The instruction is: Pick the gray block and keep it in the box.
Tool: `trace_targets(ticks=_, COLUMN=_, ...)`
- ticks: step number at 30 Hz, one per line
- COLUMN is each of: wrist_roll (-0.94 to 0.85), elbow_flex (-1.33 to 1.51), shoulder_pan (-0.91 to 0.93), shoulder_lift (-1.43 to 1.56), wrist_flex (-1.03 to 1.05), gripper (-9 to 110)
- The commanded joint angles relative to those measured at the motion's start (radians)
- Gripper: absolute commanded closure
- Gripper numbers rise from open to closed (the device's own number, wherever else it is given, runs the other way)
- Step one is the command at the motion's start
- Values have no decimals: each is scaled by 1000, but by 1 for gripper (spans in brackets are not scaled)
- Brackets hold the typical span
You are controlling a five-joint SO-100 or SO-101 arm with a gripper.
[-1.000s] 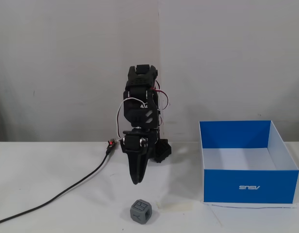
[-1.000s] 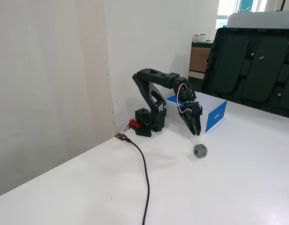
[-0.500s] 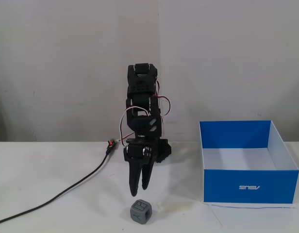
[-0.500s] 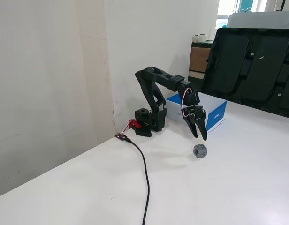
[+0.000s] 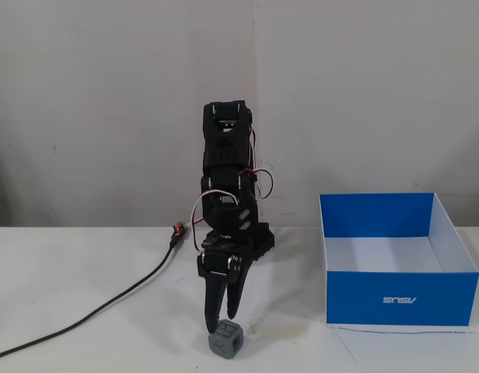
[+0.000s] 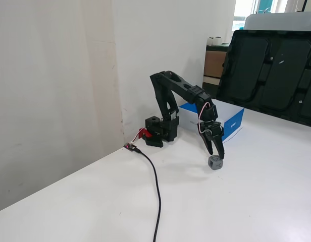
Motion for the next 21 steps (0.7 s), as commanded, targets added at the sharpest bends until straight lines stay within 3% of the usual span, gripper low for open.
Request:
trace_targets(ticks=1, wrist_roll=8, elbow_flex=-69, shoulder_pan=2, shoulder_lift=-5, wrist_flex=-29, gripper=79)
trace_targets(ticks=21, wrist_roll=8, elbow_flex=-58, shoulder_pan=18, shoulder_lift=-141, wrist_flex=-123, gripper=79)
